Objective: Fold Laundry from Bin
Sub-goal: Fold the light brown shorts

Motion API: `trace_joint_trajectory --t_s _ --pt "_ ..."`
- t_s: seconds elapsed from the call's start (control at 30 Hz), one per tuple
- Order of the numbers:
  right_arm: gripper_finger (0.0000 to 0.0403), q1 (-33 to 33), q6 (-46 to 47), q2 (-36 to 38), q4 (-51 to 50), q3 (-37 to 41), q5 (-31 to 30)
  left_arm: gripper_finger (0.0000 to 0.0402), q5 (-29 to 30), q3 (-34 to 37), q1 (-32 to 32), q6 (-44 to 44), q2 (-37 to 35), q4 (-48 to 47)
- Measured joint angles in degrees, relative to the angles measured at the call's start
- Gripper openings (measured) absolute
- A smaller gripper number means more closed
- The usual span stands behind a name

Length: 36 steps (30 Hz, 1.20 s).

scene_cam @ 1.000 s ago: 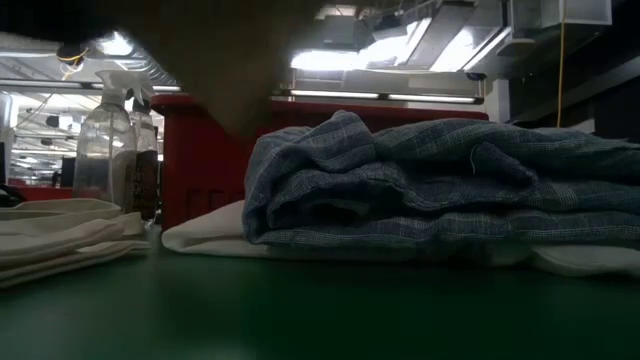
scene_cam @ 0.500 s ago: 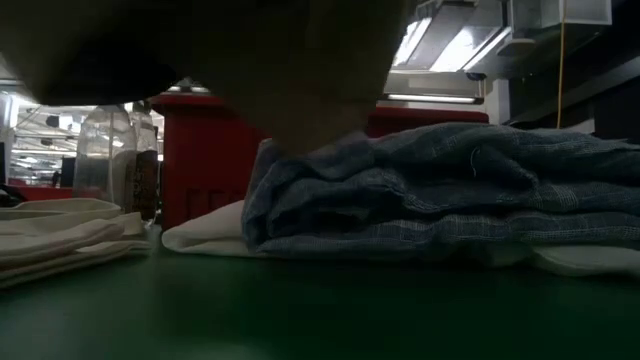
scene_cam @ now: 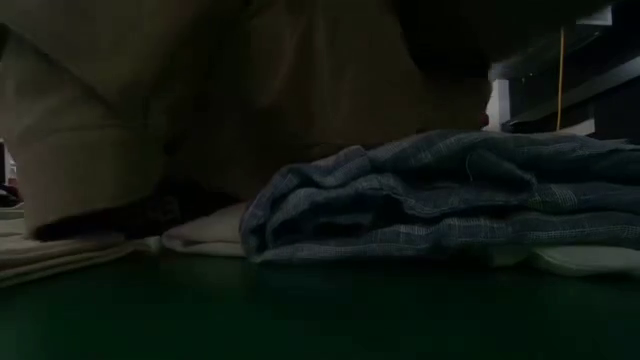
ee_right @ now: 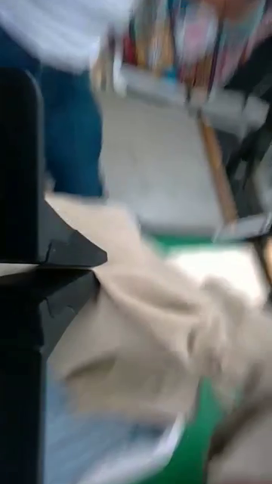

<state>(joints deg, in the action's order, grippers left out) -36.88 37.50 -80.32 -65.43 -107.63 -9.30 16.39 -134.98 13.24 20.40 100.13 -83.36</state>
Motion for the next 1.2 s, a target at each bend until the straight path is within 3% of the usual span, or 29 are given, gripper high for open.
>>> trace_joint_trajectory --t_s 0.1,0.23,0.3,0.5,0.77,1.2 --pt "0.0001 0.00 4.33 0.96 -10.78 0.00 -7.03 0.0000 -1.30 0.00 -4.24 -5.27 3.61 6.10" --pt "0.0001 0.02 12.25 1.91 -25.15 0.05 -16.69 0.0000 -7.83 0.00 -9.88 -13.25 8.02 16.52" --pt "0.0001 0.17 13.09 3.30 -23.38 1.95 -20.26 0.0000 -10.24 0.00 -12.41 -16.58 10.09 21.49" --pt "0.0001 1.36 12.24 7.00 -24.27 6.82 -25.10 0.0011 -10.98 0.00 -18.74 -20.99 14.68 31.23" --pt "0.0001 6.27 8.14 15.09 -24.54 17.48 -26.48 0.0042 -10.92 0.02 -24.08 -21.67 18.58 33.85" --pt "0.0001 20.38 1.48 29.43 -24.55 32.68 -30.17 0.0155 -3.85 0.00 -25.79 -28.52 19.95 36.87"
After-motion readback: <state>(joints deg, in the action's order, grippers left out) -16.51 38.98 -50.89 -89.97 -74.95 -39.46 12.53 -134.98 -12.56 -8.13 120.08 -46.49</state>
